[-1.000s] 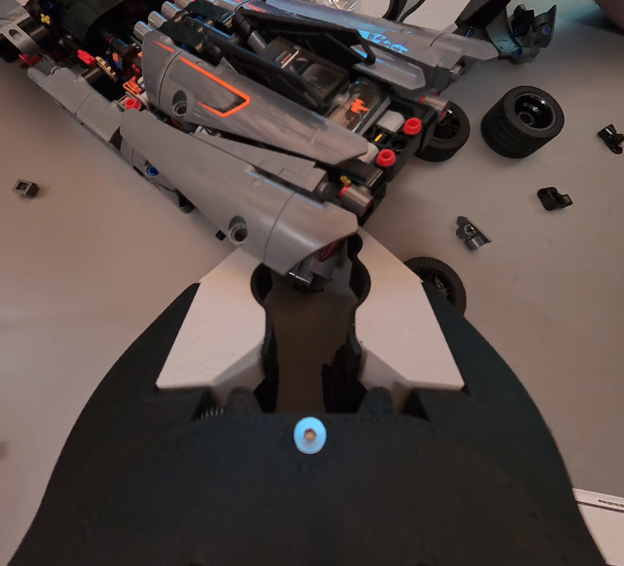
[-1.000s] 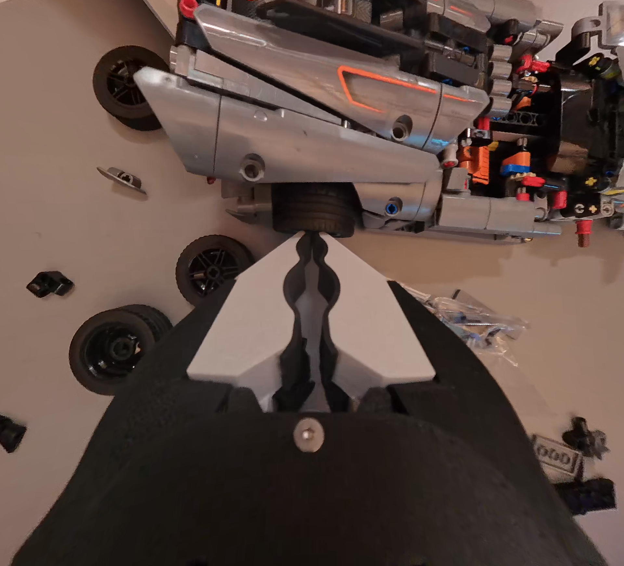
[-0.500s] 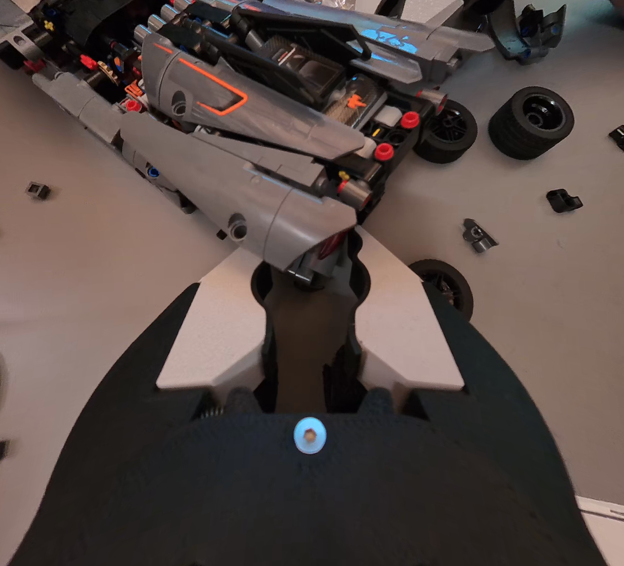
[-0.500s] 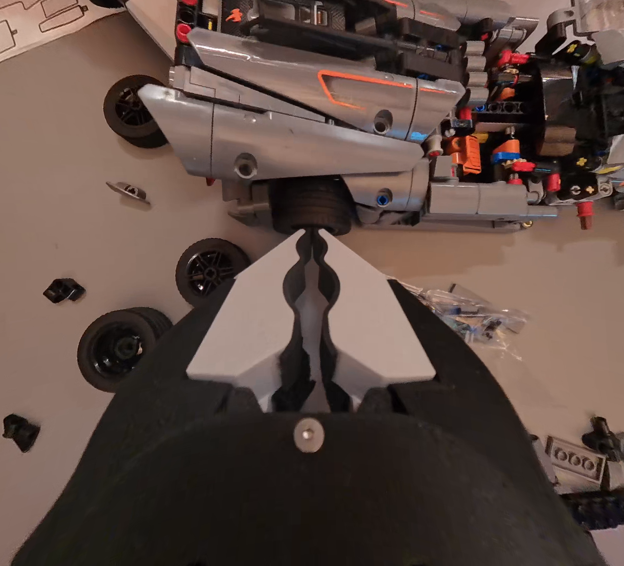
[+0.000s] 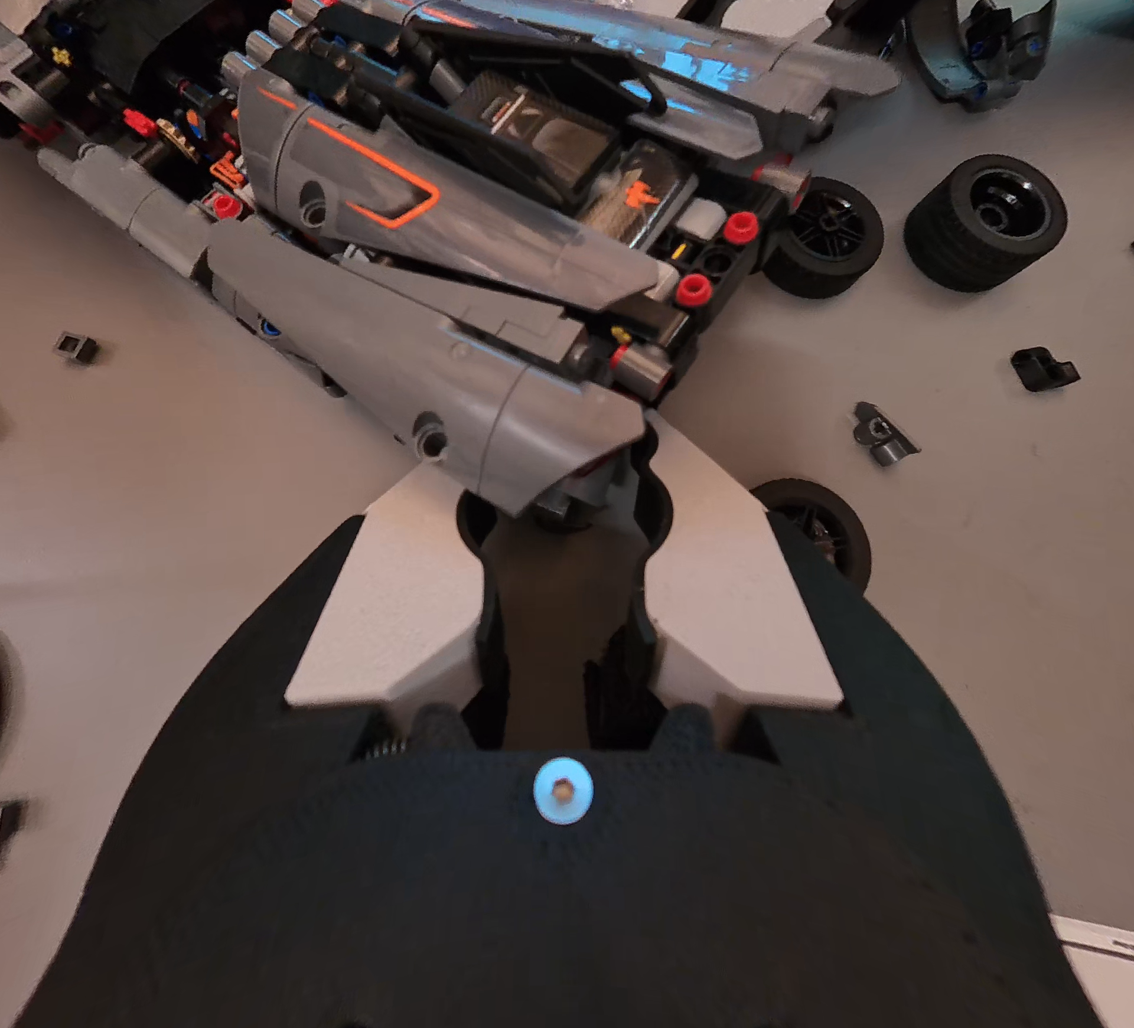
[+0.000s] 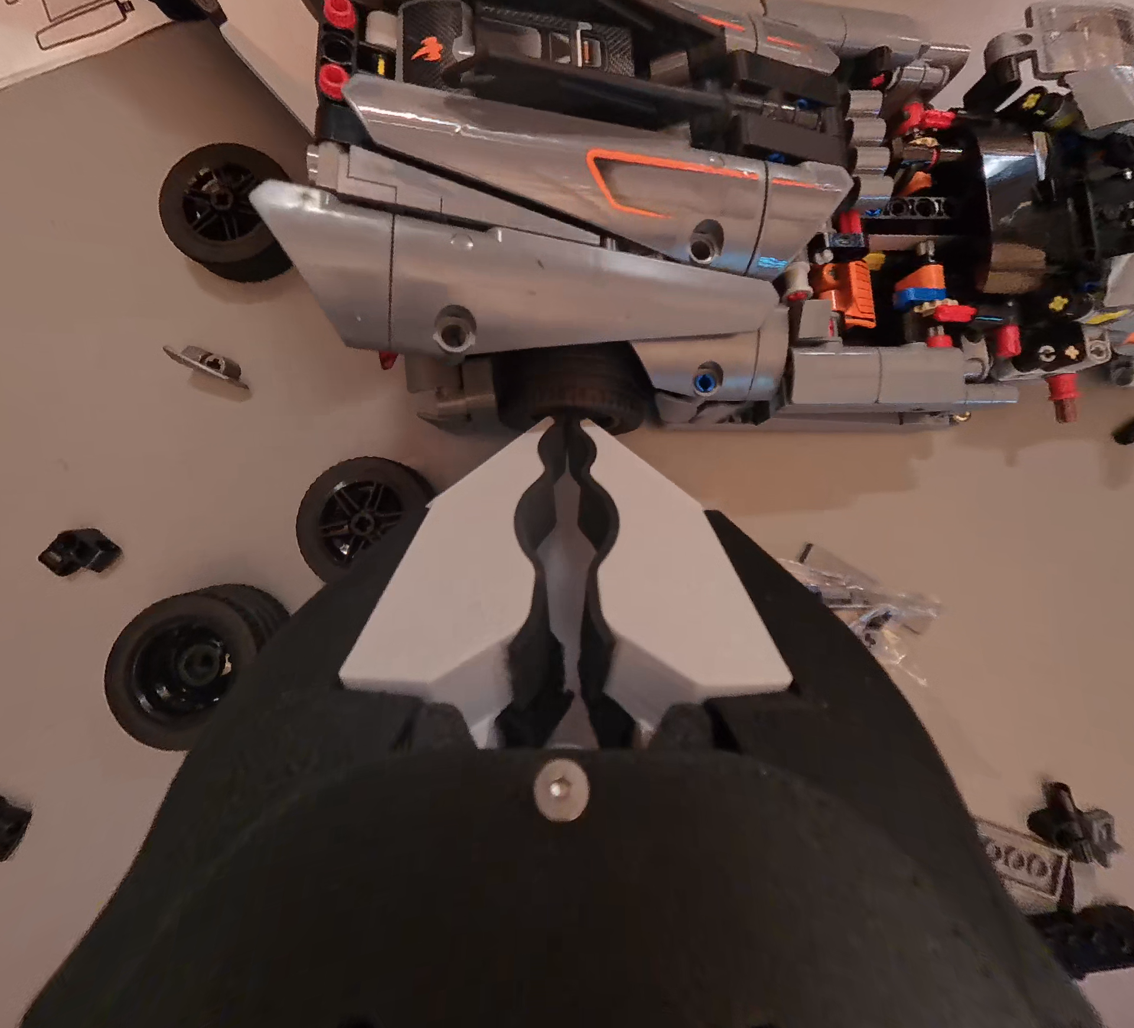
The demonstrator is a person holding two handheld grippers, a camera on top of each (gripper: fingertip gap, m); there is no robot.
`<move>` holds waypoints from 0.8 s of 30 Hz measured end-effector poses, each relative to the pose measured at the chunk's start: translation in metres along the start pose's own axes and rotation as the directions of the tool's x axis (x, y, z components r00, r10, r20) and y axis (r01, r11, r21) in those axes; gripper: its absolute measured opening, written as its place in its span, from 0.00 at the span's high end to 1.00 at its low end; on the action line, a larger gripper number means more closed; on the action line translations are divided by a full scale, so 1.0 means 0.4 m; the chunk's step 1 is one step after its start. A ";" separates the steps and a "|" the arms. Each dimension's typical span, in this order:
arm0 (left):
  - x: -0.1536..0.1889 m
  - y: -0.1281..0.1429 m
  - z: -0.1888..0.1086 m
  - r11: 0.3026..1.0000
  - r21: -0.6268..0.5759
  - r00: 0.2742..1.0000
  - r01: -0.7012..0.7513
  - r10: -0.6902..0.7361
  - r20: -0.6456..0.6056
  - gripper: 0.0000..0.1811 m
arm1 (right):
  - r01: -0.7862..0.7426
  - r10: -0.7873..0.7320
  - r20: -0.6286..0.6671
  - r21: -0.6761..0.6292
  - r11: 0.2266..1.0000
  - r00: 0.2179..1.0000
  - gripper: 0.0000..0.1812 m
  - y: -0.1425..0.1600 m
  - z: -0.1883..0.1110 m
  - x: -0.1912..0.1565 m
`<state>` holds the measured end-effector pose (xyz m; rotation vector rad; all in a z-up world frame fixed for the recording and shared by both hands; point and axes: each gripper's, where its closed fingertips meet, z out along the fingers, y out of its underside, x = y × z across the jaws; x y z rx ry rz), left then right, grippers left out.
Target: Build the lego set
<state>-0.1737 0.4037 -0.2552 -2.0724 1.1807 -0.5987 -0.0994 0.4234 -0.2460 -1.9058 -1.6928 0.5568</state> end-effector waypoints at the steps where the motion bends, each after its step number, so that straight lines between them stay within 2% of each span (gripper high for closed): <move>1: -0.002 0.000 -0.001 1.000 0.000 1.000 0.005 -0.005 0.003 0.78 | -0.006 0.006 0.006 0.005 1.000 1.000 1.00 -0.001 0.002 0.000; 6: -0.001 -0.003 0.000 1.000 0.010 1.000 -0.012 0.012 0.006 0.78 | -0.027 0.027 0.033 -0.004 1.000 0.999 1.00 0.004 -0.013 0.001; 9: -0.004 -0.003 -0.005 1.000 0.017 1.000 -0.010 0.009 0.011 0.78 | -0.034 0.034 0.000 -0.001 0.999 0.999 1.00 0.018 -0.074 0.022; 13: -0.010 0.005 -0.007 1.000 -0.002 1.000 -0.010 0.010 0.017 0.75 | -0.109 0.117 -0.072 0.104 0.989 0.991 1.00 0.020 -0.163 0.078; 16: -0.021 0.008 -0.026 1.000 0.002 0.999 -0.003 0.003 0.037 0.73 | -0.117 0.131 -0.089 0.155 0.981 0.987 0.99 0.004 -0.199 0.087; 21: -0.030 0.015 -0.048 0.999 0.029 0.998 0.037 -0.038 0.043 0.72 | -0.087 0.097 -0.079 0.120 0.989 0.992 1.00 0.010 -0.191 0.069; 24: -0.031 0.016 -0.045 0.999 0.023 0.998 0.042 -0.043 0.043 0.71 | -0.080 0.087 -0.078 0.084 0.993 0.993 0.96 0.019 -0.163 0.066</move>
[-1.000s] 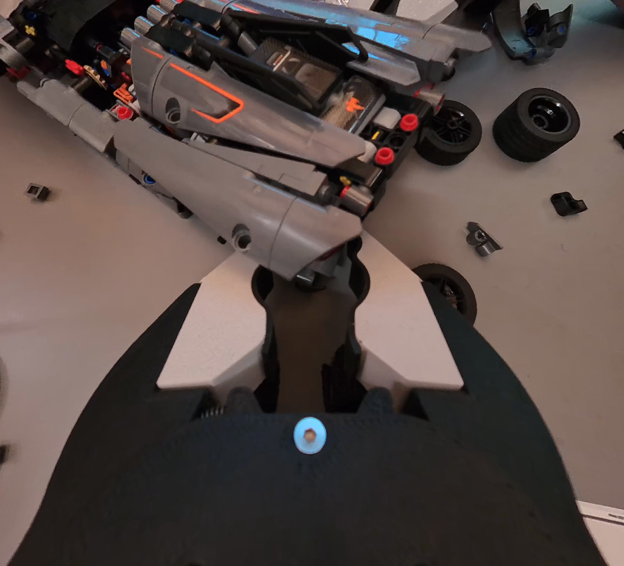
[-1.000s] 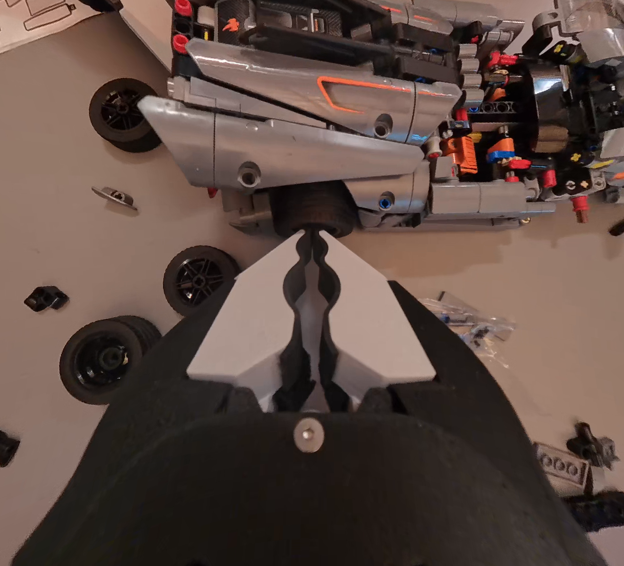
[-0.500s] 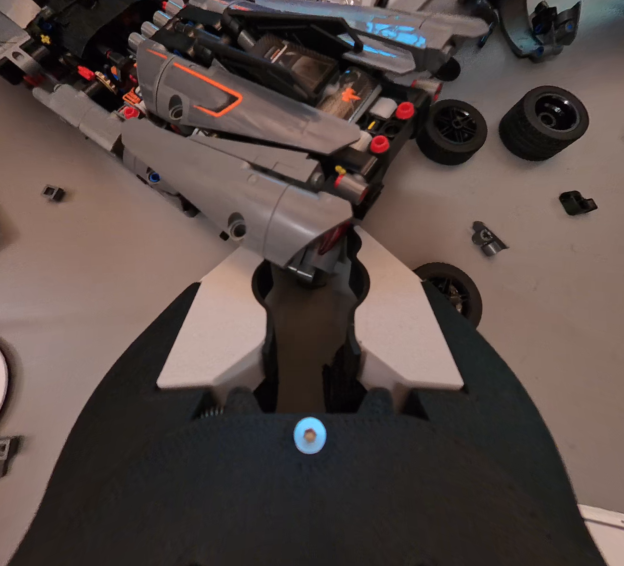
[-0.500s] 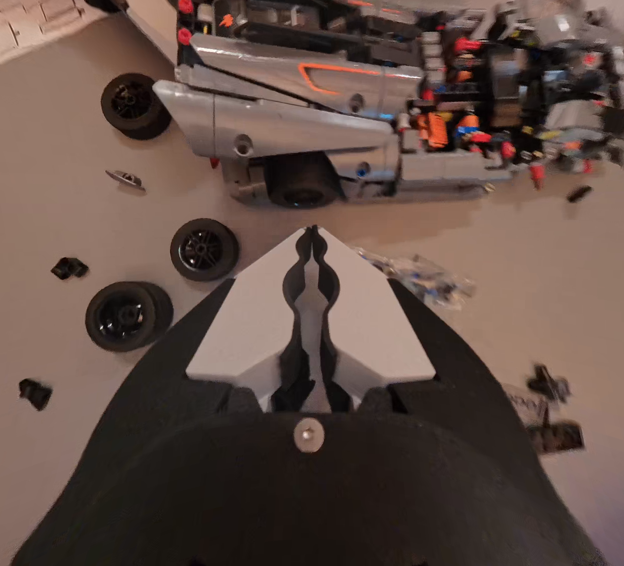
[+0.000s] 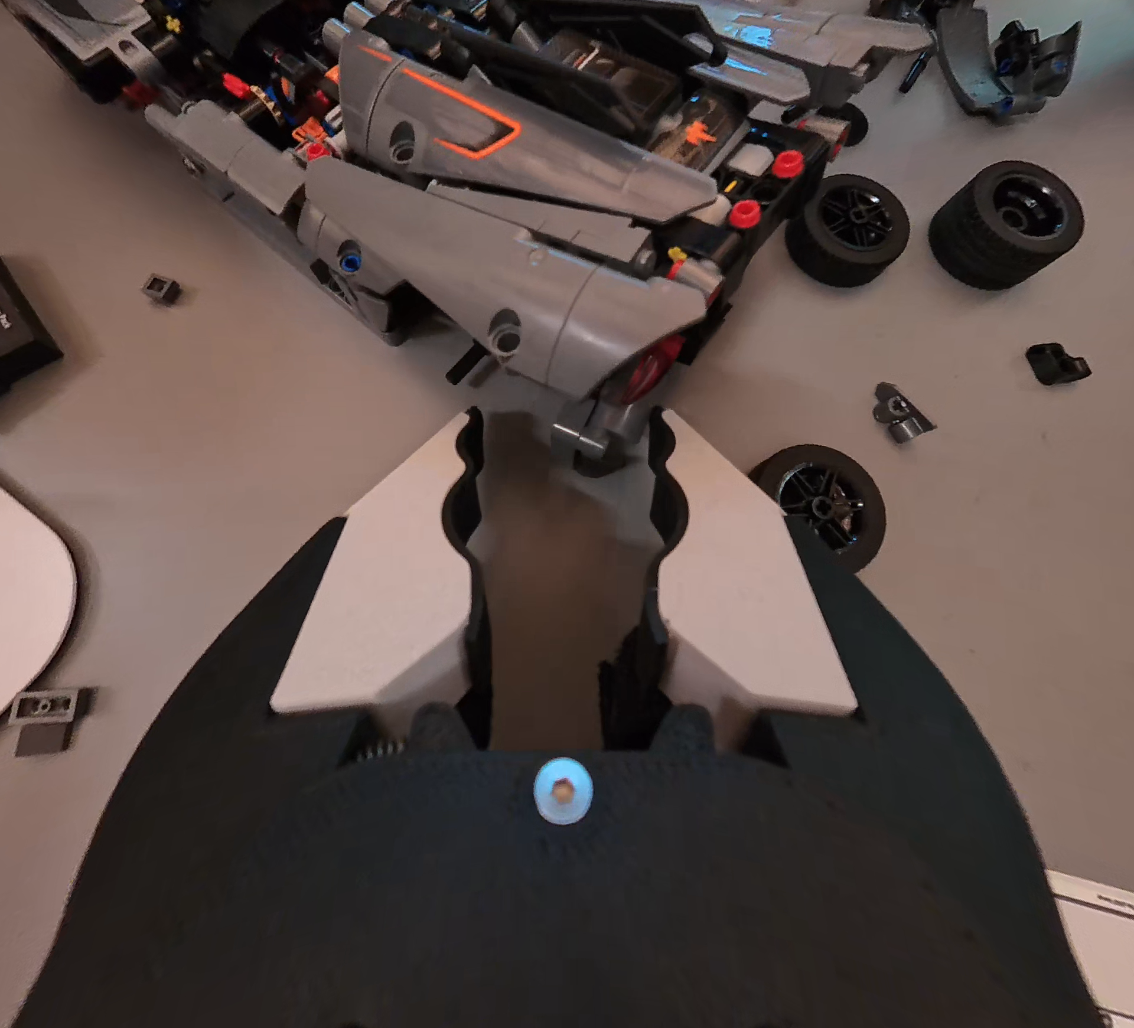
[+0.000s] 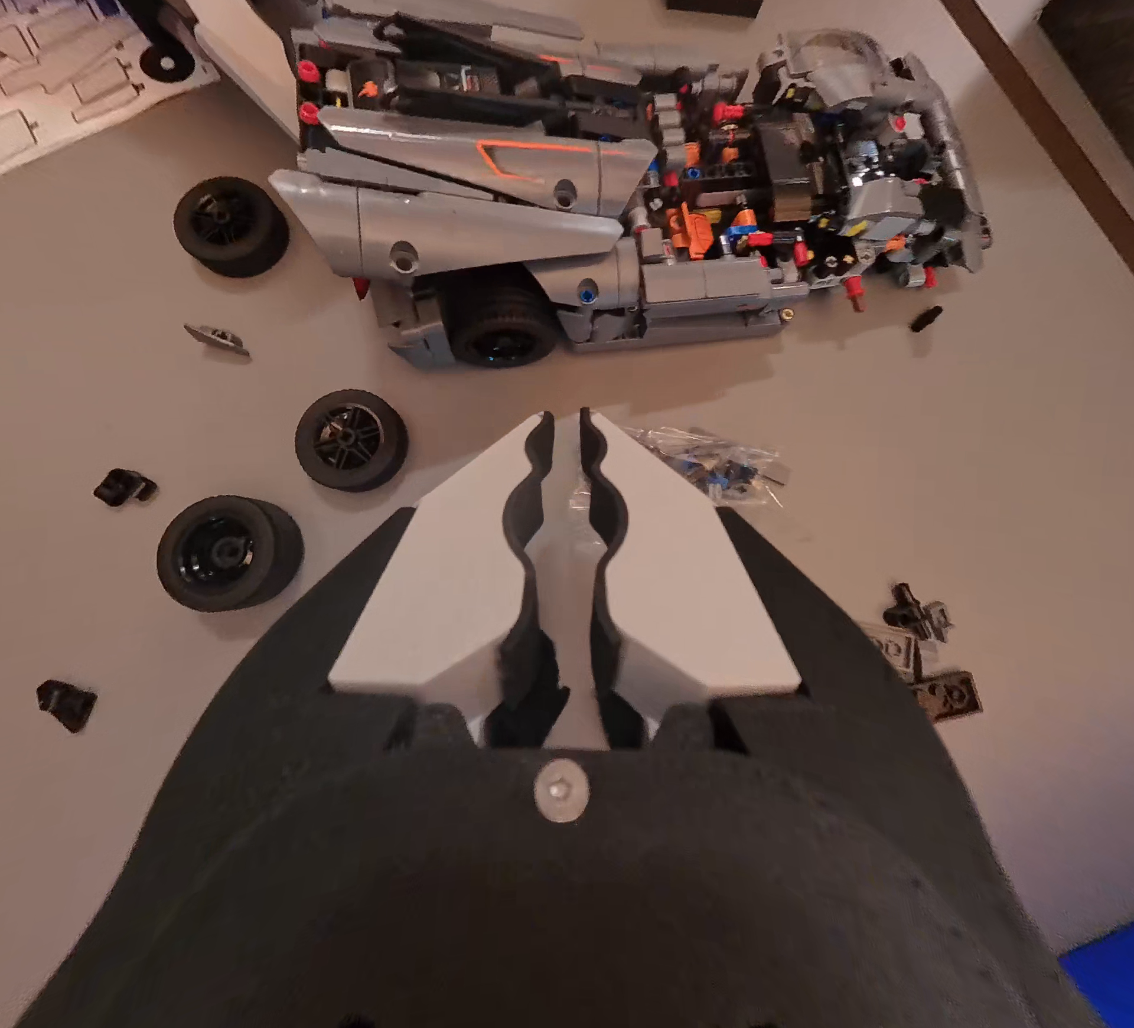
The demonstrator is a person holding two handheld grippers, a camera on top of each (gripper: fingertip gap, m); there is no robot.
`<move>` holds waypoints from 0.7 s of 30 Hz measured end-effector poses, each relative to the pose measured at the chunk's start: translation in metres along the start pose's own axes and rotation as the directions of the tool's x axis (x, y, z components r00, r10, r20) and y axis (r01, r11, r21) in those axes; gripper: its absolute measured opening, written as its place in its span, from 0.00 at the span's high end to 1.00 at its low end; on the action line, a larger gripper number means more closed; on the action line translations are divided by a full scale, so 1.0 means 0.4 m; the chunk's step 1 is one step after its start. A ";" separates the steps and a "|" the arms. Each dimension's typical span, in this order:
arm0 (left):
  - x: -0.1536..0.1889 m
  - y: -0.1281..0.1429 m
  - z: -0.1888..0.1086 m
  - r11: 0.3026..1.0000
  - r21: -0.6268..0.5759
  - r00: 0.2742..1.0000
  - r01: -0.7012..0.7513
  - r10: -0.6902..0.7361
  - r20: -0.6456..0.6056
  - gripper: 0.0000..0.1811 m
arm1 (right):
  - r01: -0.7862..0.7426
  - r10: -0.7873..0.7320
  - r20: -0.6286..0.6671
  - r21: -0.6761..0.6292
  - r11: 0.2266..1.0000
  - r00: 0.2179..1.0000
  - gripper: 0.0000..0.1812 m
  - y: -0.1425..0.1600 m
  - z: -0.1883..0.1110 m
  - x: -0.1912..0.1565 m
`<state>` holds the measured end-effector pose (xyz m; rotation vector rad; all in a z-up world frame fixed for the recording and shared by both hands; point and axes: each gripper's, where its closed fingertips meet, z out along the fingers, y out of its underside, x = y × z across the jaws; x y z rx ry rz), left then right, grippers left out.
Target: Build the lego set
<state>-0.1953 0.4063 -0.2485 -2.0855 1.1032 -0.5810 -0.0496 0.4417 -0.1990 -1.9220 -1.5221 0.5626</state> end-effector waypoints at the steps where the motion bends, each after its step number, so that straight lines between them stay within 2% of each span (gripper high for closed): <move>1: 0.000 -0.003 0.000 1.000 0.003 1.000 0.000 0.000 0.001 0.71 | 0.009 -0.009 0.003 -0.010 1.000 1.000 0.96 0.004 0.007 -0.003; 5: 0.011 -0.006 0.014 1.000 0.004 1.000 0.000 0.000 -0.022 0.71 | 0.001 -0.001 -0.019 0.000 1.000 1.000 0.95 0.002 0.002 0.011; 9: 0.038 -0.025 0.031 1.000 0.012 0.998 -0.024 0.025 -0.054 0.74 | -0.027 0.028 -0.045 0.043 0.999 0.999 0.95 -0.007 -0.036 0.034; 13: 0.037 -0.029 0.038 0.999 -0.006 0.999 -0.048 0.048 -0.010 0.76 | -0.026 0.035 -0.082 0.109 0.994 0.996 0.95 -0.023 -0.085 0.048; 17: 0.047 -0.031 0.037 0.999 -0.013 0.999 -0.047 0.047 -0.009 0.78 | -0.046 0.049 -0.018 0.116 0.992 0.999 0.90 -0.018 -0.090 -0.003; 21: 0.052 -0.031 0.044 0.997 -0.044 0.998 -0.058 0.058 -0.002 0.78 | 0.005 -0.005 0.004 0.018 1.000 1.000 0.86 0.016 -0.052 -0.077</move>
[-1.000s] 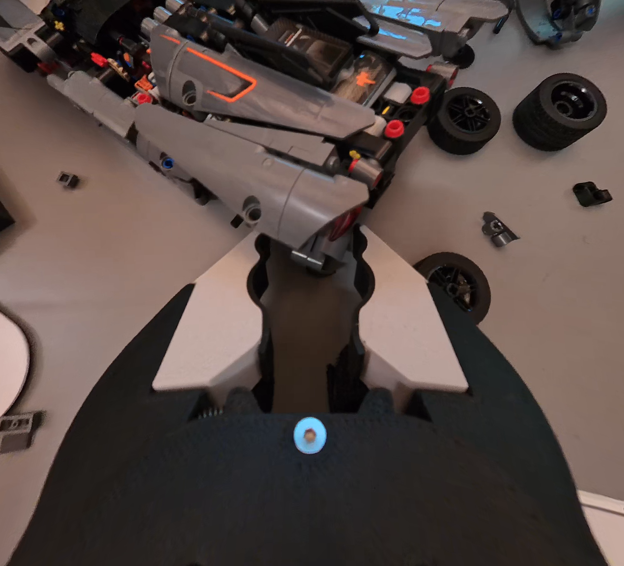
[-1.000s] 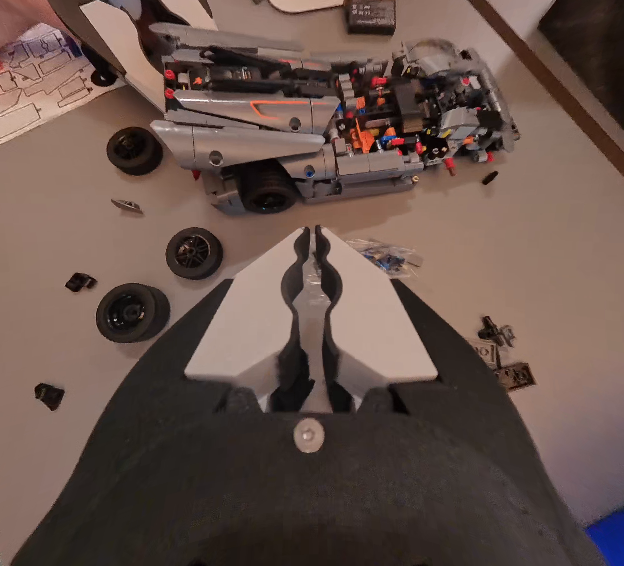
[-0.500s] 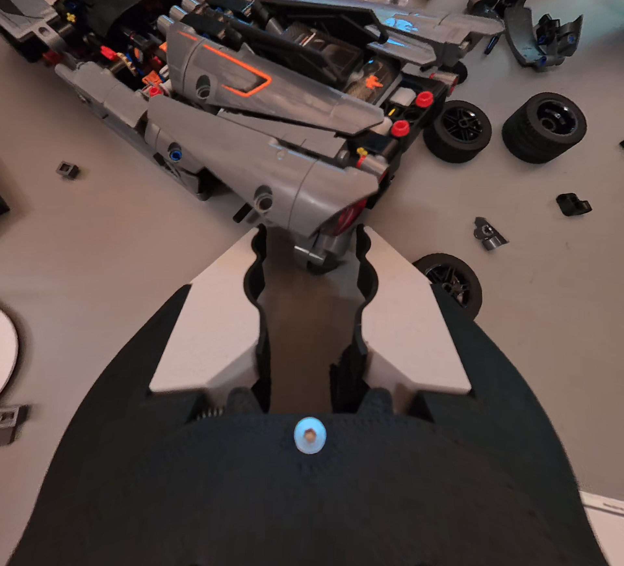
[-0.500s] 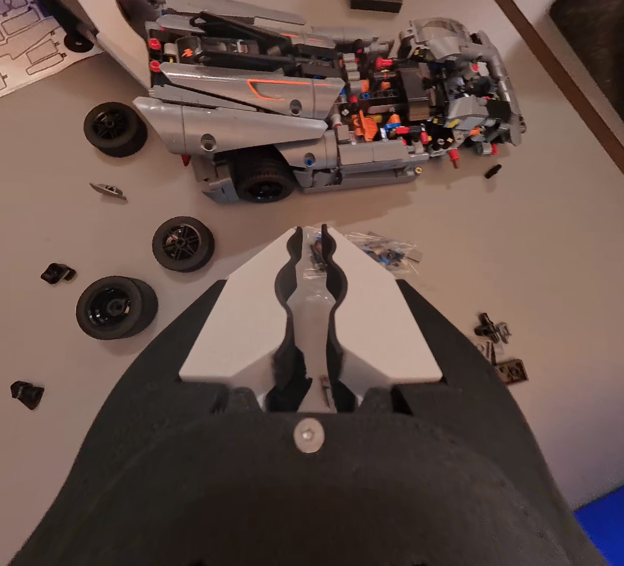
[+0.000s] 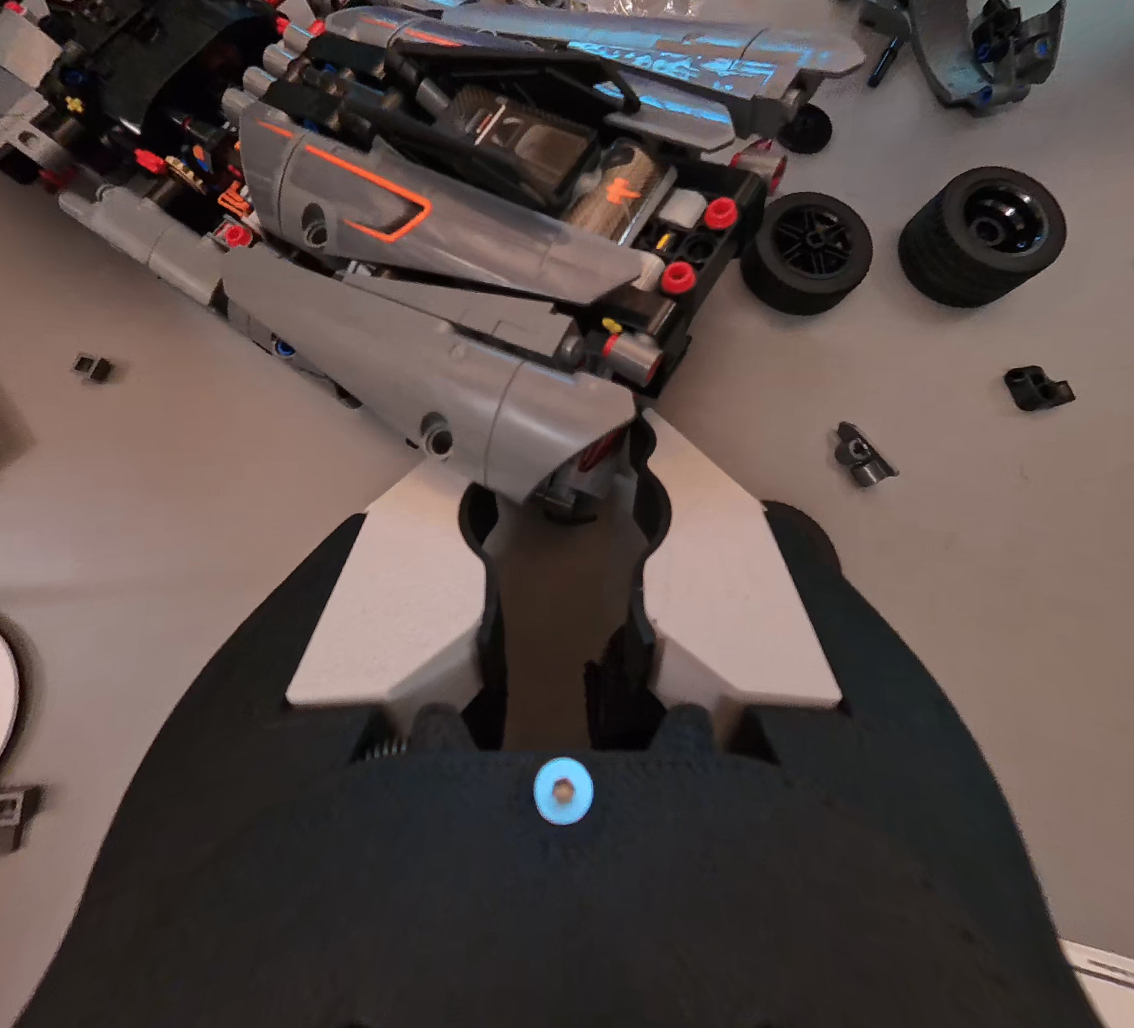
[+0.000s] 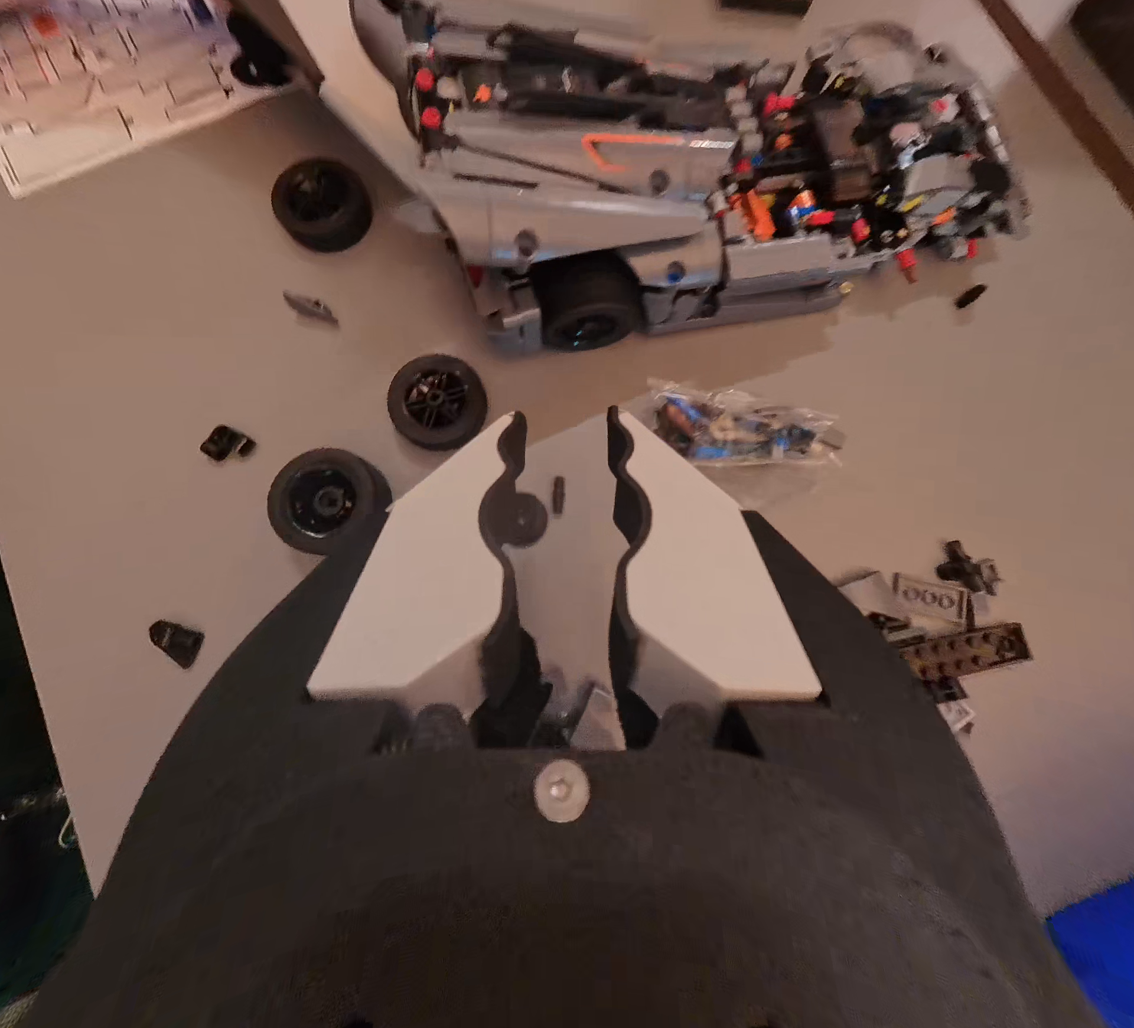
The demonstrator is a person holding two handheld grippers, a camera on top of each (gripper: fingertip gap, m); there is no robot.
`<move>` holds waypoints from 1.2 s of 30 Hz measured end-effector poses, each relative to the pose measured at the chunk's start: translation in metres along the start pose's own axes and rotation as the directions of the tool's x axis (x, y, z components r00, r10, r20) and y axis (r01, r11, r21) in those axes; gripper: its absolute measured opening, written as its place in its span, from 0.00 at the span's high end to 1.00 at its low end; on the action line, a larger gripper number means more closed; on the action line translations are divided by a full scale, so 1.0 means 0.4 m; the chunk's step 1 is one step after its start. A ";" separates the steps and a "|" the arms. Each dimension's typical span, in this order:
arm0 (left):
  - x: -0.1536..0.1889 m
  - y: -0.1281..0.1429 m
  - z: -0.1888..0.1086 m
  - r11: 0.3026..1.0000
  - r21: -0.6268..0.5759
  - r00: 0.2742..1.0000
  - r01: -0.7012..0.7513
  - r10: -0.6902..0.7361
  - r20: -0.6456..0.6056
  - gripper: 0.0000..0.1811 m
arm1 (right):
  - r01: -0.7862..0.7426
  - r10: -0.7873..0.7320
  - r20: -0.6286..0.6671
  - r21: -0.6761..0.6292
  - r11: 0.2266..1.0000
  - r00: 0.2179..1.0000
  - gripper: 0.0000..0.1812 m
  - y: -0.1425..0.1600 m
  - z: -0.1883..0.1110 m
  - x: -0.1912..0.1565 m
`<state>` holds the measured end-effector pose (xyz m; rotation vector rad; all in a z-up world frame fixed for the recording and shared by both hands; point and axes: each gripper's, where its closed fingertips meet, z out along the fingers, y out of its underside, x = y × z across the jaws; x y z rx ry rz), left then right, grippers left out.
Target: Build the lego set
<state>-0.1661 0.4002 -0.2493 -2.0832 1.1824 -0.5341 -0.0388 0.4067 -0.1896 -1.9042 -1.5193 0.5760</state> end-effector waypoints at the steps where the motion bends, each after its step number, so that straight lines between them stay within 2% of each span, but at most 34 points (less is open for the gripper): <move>1: 0.001 -0.002 0.000 1.000 -0.008 1.000 0.002 -0.002 -0.002 0.78 | 0.002 -0.003 -0.007 -0.021 1.000 1.000 0.86 0.013 0.006 -0.009; 6: 0.016 -0.009 0.005 0.999 -0.040 1.000 -0.030 0.030 -0.008 0.79 | -0.068 0.068 0.036 0.014 0.998 0.997 0.84 0.037 -0.009 -0.056; 10: 0.034 -0.014 0.014 0.998 -0.050 0.999 -0.033 0.031 -0.035 0.79 | -0.063 0.063 0.016 0.015 0.998 0.998 0.80 0.046 -0.016 -0.069; 14: 0.077 -0.046 0.034 1.000 0.004 0.994 -0.023 0.023 -0.105 0.79 | -0.050 0.050 -0.009 -0.012 0.999 0.999 0.79 0.051 0.005 -0.066; 17: 0.081 -0.032 0.043 0.993 -0.050 0.993 -0.106 0.103 -0.057 0.78 | -0.030 0.028 -0.042 -0.049 0.998 0.999 0.78 0.062 0.019 -0.052; 21: 0.067 -0.033 0.013 0.998 -0.007 0.997 -0.057 0.056 -0.057 0.75 | -0.049 0.047 -0.043 -0.054 0.997 0.998 0.77 0.070 0.008 -0.031; 25: 0.050 -0.011 -0.034 0.998 -0.046 0.999 -0.041 0.040 -0.016 0.72 | 0.006 -0.001 0.091 -0.049 0.999 0.996 0.75 0.063 0.000 -0.118; 28: 0.045 -0.008 -0.078 0.998 -0.055 0.999 -0.035 0.037 0.030 0.71 | 0.052 -0.044 0.079 -0.092 0.994 0.996 0.76 0.075 0.005 -0.142; 33: 0.116 0.015 -0.121 0.995 -0.098 0.999 -0.036 0.038 0.015 0.68 | 0.016 -0.010 0.106 -0.061 0.998 0.994 0.76 0.065 0.006 -0.151; 36: 0.137 0.019 -0.118 0.987 -0.145 0.995 -0.073 0.082 0.057 0.67 | -0.072 0.080 0.098 -0.081 0.994 0.992 0.75 0.064 0.035 -0.139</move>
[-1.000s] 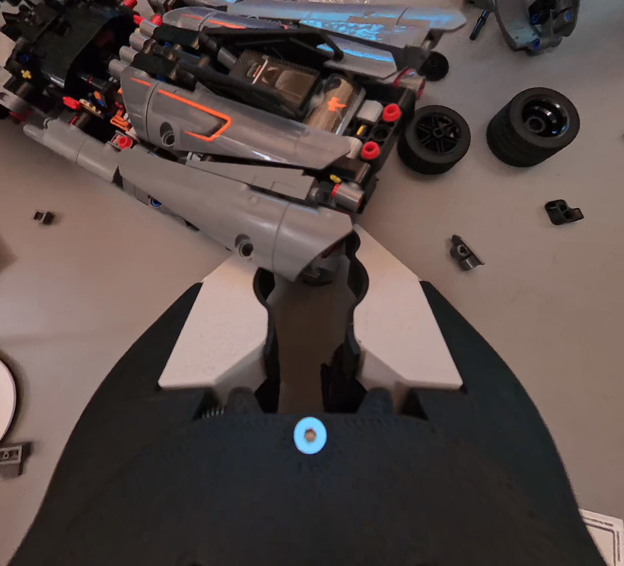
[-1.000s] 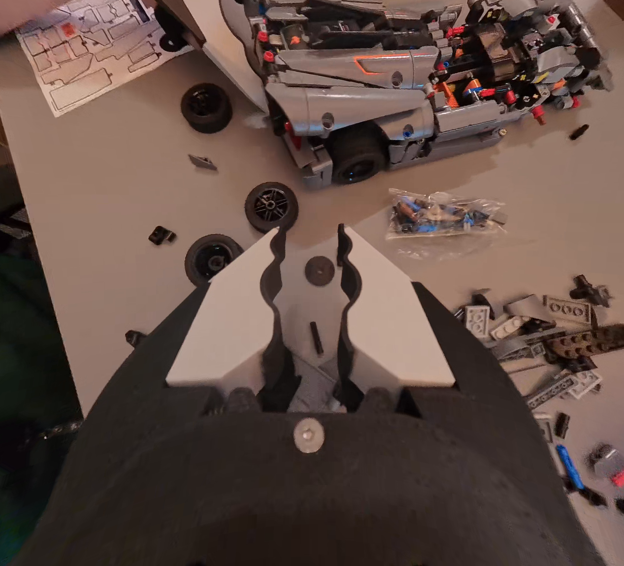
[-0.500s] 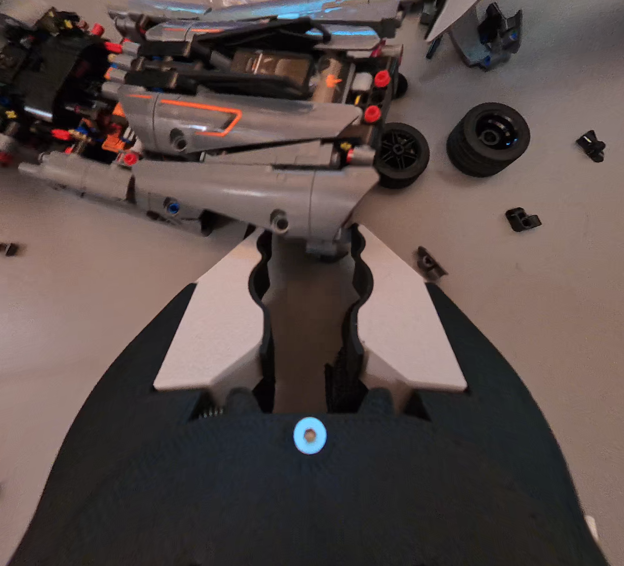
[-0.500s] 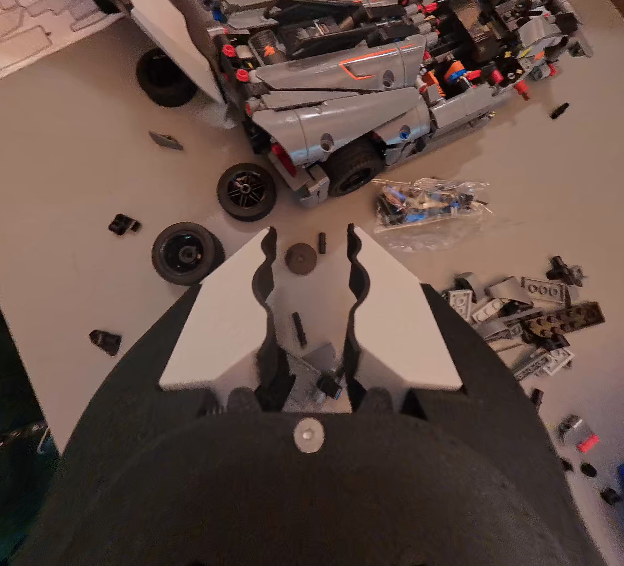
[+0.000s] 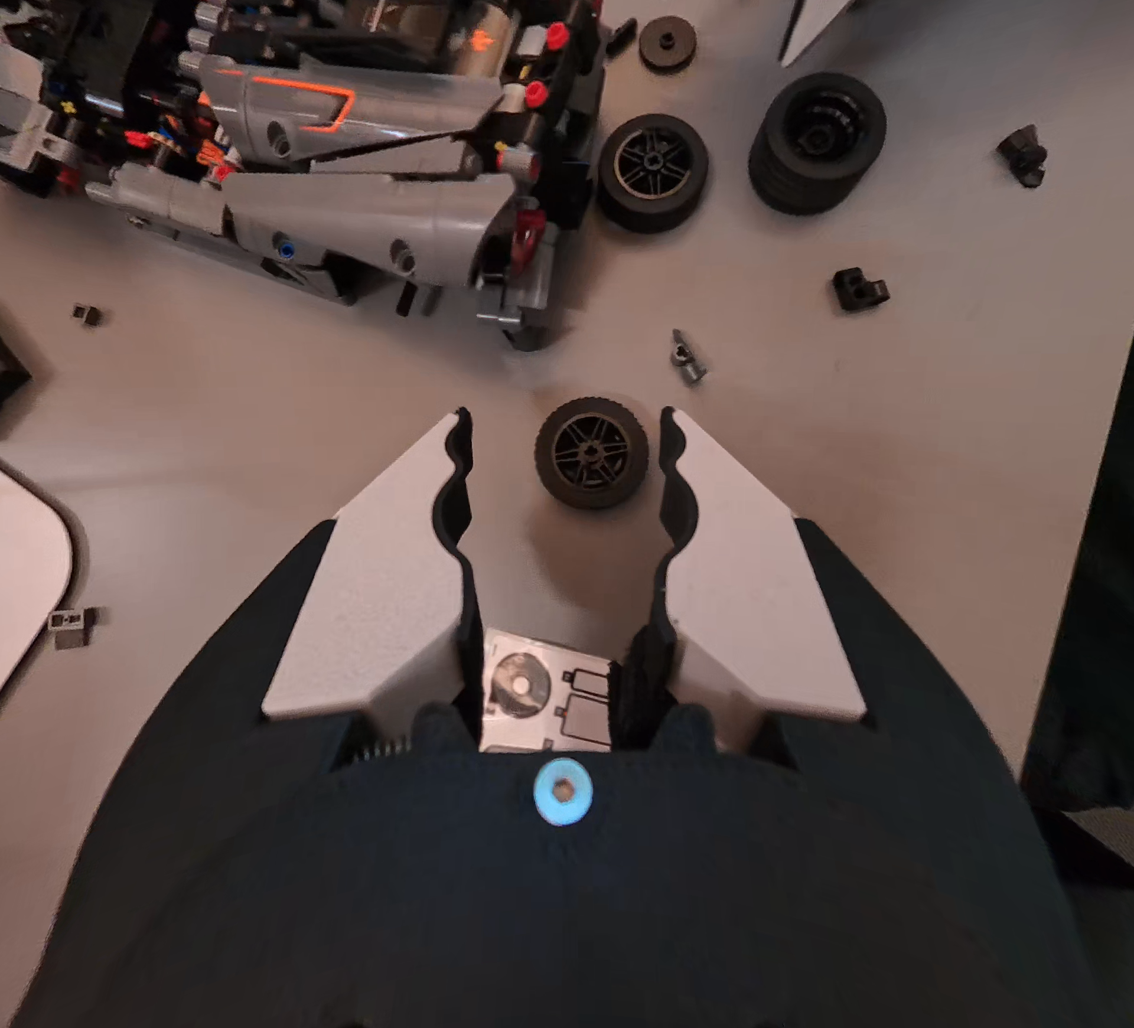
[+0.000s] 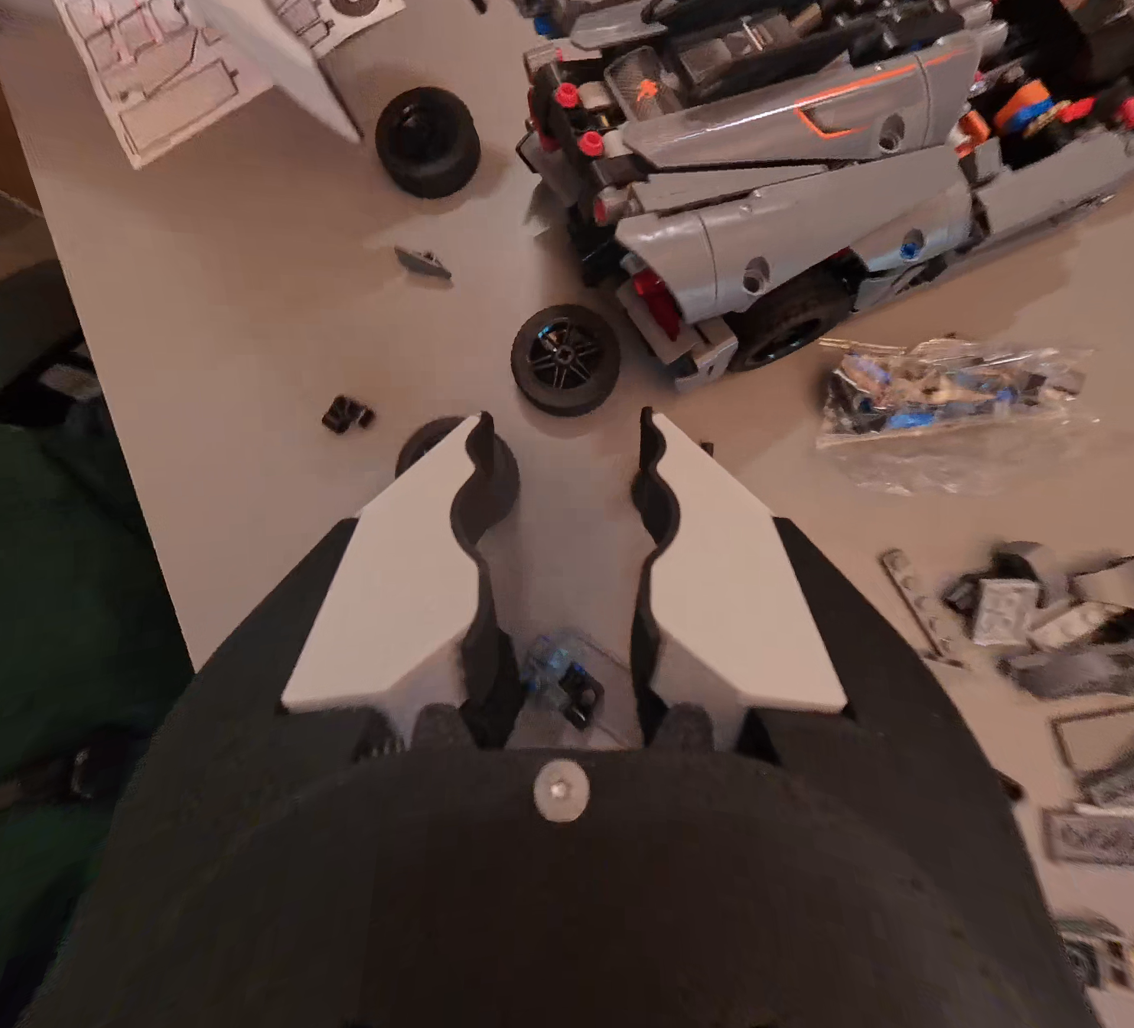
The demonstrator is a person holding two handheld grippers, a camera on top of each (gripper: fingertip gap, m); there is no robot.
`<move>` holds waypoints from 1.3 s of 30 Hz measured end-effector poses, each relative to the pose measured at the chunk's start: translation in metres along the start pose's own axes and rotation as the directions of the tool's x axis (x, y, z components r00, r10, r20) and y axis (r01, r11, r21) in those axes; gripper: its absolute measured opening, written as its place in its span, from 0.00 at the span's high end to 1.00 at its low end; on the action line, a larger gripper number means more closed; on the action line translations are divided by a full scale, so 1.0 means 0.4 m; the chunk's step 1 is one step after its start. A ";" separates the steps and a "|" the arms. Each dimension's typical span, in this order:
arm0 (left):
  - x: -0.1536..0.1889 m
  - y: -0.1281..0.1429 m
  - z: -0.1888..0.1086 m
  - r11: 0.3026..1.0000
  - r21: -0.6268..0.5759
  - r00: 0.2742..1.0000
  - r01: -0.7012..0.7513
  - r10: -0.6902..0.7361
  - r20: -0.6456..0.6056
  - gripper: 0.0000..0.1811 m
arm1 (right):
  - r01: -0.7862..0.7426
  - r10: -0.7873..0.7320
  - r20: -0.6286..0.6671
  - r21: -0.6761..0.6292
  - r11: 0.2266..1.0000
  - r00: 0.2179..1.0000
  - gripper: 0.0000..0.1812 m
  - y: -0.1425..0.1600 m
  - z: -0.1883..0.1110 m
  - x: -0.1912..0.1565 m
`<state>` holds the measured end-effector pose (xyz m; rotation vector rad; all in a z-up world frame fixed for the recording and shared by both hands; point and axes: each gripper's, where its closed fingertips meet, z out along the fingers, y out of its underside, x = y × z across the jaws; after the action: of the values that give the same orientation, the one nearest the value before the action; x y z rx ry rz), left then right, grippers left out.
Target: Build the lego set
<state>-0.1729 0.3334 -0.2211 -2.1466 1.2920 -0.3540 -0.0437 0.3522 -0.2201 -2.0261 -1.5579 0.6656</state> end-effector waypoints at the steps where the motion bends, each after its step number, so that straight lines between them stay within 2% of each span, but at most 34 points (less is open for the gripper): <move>1: 0.006 0.000 0.002 1.000 -0.017 1.000 0.001 -0.001 0.002 0.67 | -0.037 0.037 0.005 -0.006 0.999 0.999 0.74 -0.002 0.015 -0.002; 4: 0.001 -0.005 -0.001 0.999 -0.041 0.999 0.004 -0.003 0.037 0.67 | -0.087 0.085 -0.027 -0.055 0.995 0.996 0.71 0.008 0.066 -0.002; 8: -0.018 -0.045 -0.034 1.000 0.010 0.996 0.012 -0.013 0.086 0.67 | -0.120 0.119 -0.035 -0.047 0.992 0.992 0.69 -0.006 0.106 -0.005; 11: -0.043 -0.095 -0.062 0.999 0.044 0.989 -0.028 0.021 0.148 0.67 | -0.098 0.093 -0.076 -0.061 0.993 0.993 0.75 -0.006 0.127 0.000; 15: -0.105 -0.191 -0.104 0.994 0.094 0.973 -0.050 0.027 0.227 0.68 | -0.057 0.053 -0.073 -0.059 0.997 0.996 0.76 -0.005 0.114 -0.006; 19: -0.200 -0.294 -0.100 0.992 0.101 0.961 -0.076 0.045 0.274 0.69 | -0.089 0.089 -0.023 0.008 0.996 0.996 0.76 -0.015 0.046 0.001; 26: -0.376 -0.400 0.071 0.997 -0.031 0.973 -0.068 0.073 0.219 0.66 | -0.219 0.227 -0.010 0.222 0.950 0.974 0.77 -0.064 -0.109 0.147; 29: -0.441 -0.416 0.149 0.995 -0.092 0.983 -0.048 0.064 0.174 0.64 | -0.254 0.266 -0.016 0.246 0.935 0.964 0.76 -0.075 -0.122 0.214; 33: -0.506 -0.412 0.250 0.989 -0.149 0.993 -0.025 0.041 0.107 0.64 | -0.247 0.267 -0.042 0.263 0.933 0.963 0.76 -0.067 -0.123 0.257; 39: -0.565 -0.400 0.347 0.970 -0.235 0.997 -0.056 0.069 0.045 0.64 | -0.289 0.304 -0.001 0.309 0.906 0.953 0.76 -0.039 -0.105 0.282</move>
<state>-0.0999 0.6344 -0.2139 -2.2851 1.4274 -0.1217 -0.0022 0.4613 -0.1871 -2.0363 -1.0473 0.9030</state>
